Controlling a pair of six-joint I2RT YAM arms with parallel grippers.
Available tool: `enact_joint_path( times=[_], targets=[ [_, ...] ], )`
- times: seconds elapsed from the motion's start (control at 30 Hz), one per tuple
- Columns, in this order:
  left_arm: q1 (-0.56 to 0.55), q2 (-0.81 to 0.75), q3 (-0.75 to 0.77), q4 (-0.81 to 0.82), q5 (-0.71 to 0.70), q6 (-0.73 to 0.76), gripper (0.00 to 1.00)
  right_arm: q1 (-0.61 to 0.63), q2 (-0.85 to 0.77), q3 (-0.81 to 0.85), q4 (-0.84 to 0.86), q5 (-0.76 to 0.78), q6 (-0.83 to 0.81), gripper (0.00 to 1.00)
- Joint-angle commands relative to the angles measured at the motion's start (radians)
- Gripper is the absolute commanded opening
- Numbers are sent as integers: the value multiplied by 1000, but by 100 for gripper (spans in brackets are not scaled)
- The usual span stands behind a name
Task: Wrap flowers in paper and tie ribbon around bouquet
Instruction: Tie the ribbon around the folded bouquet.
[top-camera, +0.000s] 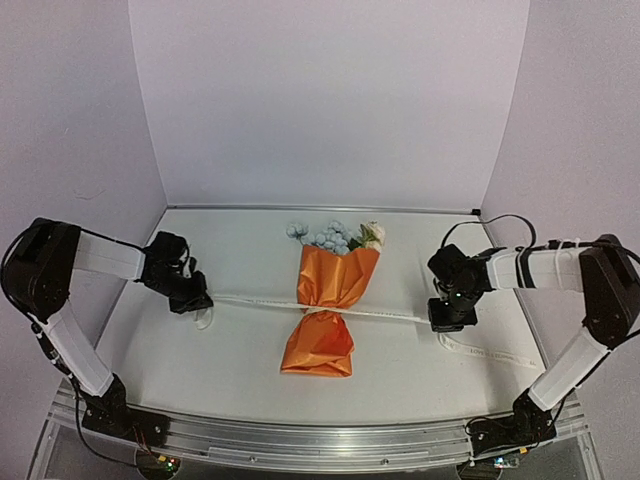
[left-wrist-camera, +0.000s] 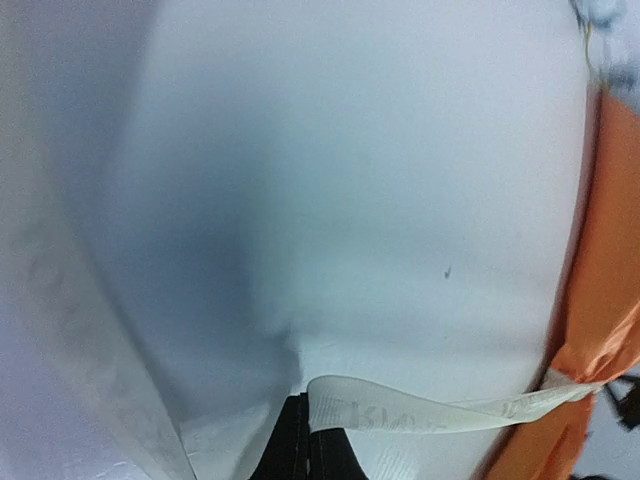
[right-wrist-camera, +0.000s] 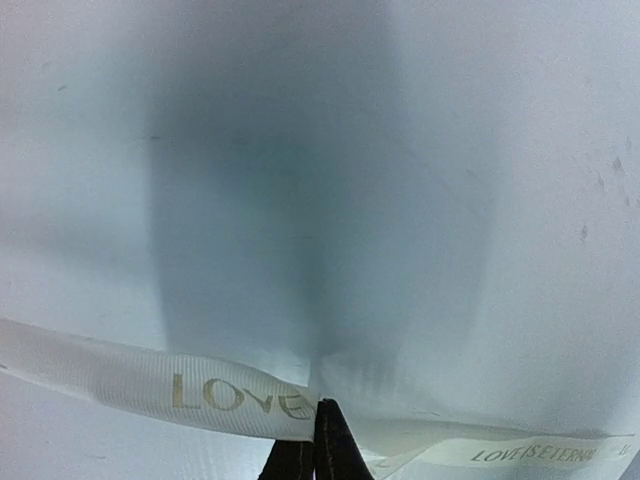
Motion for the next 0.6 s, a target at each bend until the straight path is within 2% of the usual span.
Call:
enact_joint_path(
  times=[0.0, 0.3, 0.57],
  targets=[
    [243, -111, -113, 19, 87, -231, 0, -141, -164, -143, 20, 61, 231, 0],
    [380, -172, -171, 13, 29, -255, 0, -320, -305, -269, 44, -3, 307, 0],
    [408, -248, -188, -38, -67, -234, 0, -400, -354, -303, 48, -56, 343, 0]
  ],
)
